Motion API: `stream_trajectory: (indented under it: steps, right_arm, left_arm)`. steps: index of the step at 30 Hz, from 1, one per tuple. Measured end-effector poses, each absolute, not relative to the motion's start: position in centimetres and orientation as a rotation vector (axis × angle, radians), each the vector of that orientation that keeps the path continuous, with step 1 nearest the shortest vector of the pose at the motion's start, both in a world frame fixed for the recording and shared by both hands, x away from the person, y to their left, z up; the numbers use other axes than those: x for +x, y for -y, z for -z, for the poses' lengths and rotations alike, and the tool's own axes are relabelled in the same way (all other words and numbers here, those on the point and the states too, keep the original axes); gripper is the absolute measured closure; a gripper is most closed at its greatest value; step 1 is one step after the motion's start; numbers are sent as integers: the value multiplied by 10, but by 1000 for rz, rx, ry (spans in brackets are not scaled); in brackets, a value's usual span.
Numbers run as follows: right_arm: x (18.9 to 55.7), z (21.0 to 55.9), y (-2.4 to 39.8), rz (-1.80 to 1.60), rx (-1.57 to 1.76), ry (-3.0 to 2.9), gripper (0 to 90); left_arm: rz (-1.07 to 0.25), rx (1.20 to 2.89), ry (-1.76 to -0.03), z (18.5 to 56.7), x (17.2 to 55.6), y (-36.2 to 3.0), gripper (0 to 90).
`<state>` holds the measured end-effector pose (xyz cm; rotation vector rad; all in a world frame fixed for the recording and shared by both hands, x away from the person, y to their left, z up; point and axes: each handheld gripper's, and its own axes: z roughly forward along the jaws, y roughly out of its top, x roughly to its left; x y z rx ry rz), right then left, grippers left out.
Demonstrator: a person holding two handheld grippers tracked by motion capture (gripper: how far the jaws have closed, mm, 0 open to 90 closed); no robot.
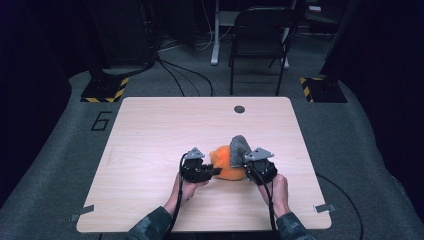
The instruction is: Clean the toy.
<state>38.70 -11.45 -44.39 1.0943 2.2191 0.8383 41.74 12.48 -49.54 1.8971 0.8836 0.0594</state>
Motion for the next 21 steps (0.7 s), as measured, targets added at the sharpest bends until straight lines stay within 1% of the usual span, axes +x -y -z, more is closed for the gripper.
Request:
stream_trajectory:
  steps: [4,5,7,10,16,18,19,21]
  right_arm:
    - [389,445,115,-840,1111,-2218,761]
    - [391,446,116,-849,1107,-2226,761]
    - [391,446,117,-849,1122,-2224,761]
    - [392,446,117,-846,1119,-2230,760]
    - [394,447,118,-857,1129,-2232,760]
    - [395,446,119,-852,1130,-2242,761]
    - [395,446,118,-852,1132,-2242,761]
    - [395,447,118,-851,1131,-2243,760]
  left_arm:
    - [-122,1921,-857,494,417,-124,503]
    - [-117,1926,-846,494,417,-126,455]
    - [-152,1933,-818,493,415,-128,396]
    - [-261,1979,-764,491,412,-128,294]
    - [-362,2062,-683,500,413,-124,221]
    - [-391,2083,-664,502,413,-123,216]
    - [-426,2103,-644,504,413,-122,210]
    - [-439,2113,-636,504,413,-121,207]
